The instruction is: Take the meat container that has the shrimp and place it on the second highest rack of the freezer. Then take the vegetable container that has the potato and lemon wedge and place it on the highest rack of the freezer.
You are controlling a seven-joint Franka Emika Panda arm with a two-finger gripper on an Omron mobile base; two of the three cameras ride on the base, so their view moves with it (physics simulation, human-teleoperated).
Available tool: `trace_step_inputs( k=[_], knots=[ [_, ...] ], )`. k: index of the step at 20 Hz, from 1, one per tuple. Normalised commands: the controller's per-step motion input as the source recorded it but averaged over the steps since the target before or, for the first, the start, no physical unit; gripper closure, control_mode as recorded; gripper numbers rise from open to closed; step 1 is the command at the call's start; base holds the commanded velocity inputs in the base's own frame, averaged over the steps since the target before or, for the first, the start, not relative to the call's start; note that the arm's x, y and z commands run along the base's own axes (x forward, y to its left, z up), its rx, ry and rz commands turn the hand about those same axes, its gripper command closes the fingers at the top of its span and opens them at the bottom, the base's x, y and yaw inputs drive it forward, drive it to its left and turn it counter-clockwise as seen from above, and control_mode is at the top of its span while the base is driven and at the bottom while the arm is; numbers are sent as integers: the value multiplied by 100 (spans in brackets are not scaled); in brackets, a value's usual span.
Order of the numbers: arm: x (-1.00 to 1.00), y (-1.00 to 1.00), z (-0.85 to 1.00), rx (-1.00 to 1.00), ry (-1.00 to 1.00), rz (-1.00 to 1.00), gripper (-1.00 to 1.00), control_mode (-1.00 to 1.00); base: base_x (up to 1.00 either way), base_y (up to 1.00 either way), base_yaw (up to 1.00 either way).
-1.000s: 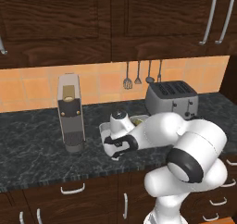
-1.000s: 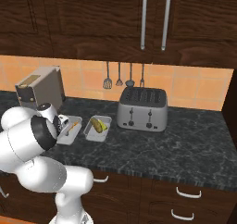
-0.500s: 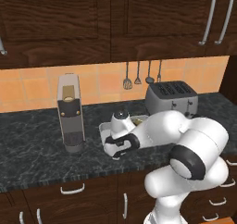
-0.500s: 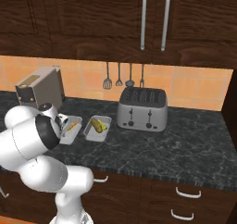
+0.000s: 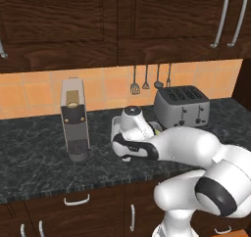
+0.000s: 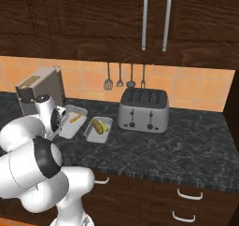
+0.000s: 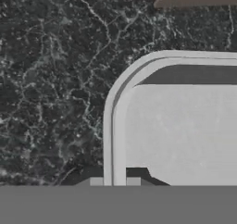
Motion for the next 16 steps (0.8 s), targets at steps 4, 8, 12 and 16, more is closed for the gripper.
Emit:
trace_step_inputs(
  k=[4, 8, 12, 16],
  knots=[
    [-21, -23, 100, 0, -1, 41, 100, -100, 0, 0, 0],
    [-82, -17, 94, -6, 1, 36, 100, -100, 0, 0, 0],
    [-100, -35, 65, -6, 0, 2, 100, -100, 0, 0, 0],
    [-100, -69, 12, 0, -8, 0, 100, -100, 0, 0, 0]
  ],
)
